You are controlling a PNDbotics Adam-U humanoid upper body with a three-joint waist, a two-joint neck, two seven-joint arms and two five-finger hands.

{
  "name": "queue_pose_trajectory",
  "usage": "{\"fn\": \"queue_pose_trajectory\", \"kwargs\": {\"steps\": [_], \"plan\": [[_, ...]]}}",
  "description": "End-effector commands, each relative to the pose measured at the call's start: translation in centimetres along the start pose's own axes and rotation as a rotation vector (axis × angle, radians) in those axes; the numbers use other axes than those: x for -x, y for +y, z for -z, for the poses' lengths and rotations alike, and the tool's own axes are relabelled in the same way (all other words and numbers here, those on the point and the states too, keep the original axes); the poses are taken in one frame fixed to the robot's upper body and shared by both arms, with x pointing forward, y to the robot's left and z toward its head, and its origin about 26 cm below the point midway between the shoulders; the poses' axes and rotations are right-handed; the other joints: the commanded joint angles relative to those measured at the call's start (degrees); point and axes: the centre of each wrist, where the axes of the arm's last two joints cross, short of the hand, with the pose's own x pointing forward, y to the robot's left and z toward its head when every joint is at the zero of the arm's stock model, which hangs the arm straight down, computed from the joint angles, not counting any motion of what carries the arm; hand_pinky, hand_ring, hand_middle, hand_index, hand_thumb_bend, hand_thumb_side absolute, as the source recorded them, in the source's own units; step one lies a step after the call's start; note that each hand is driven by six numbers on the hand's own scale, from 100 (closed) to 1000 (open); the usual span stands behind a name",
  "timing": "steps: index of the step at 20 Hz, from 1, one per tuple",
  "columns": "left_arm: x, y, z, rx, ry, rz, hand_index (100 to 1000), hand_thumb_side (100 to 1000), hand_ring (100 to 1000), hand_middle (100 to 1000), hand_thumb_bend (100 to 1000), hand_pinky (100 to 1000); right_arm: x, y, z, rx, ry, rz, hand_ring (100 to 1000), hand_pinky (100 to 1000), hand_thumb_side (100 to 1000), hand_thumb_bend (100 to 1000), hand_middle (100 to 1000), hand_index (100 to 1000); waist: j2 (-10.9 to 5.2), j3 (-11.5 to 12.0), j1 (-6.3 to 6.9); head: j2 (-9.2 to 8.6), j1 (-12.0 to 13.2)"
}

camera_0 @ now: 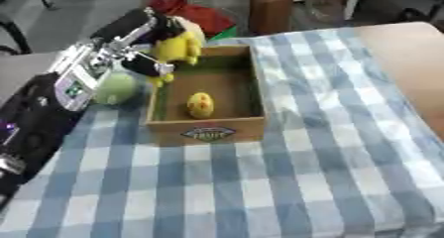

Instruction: Pick up objects on the table and place them in the box.

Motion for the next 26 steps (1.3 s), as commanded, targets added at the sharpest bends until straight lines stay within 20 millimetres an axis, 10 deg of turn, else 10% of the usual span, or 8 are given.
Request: {"fn": "queue_pose_trajectory", "kwargs": {"steps": [1,7,9,17,26], "plan": [[-0.7,-0.9,1.7,-0.005,-0.039,-0.013,578,100,478,412,315,604,-1.4,-0.9,0.8,-0.011,-0.038,-0.018,993,667,371,100,642,838,-0.97,0.4,-0.34,-0.59,-0.1],[-1.1,-3.6,3.2,0.02,-0.05,-0.002,625,100,511,457,360,619,-1.4,-1.2,0.4,-0.006,-0.027,-0.025,995,667,368,100,641,838,-1.13,0.9,-0.29,-0.77,-0.9],[-0.8,-4.0,3.2,0.049,-0.044,0.025,753,100,630,600,510,679,-1.3,-1.2,0.3,-0.005,-0.025,-0.026,995,667,369,100,641,838,-1.13,0.9,-0.29,-0.78,-1.0],[-0.4,-3.4,3.0,0.058,-0.016,0.087,878,520,828,858,920,808,-1.2,-1.0,0.3,-0.007,-0.02,-0.028,997,666,383,100,656,837,-1.15,0.9,-0.26,-0.95,-1.3],[1.4,0.5,1.2,-0.065,0.06,0.103,837,273,761,768,681,782,-1.1,-1.1,0.1,-0.008,-0.011,-0.036,998,666,380,100,656,837,-1.18,1.2,-0.15,-1.25,-1.7]]}}
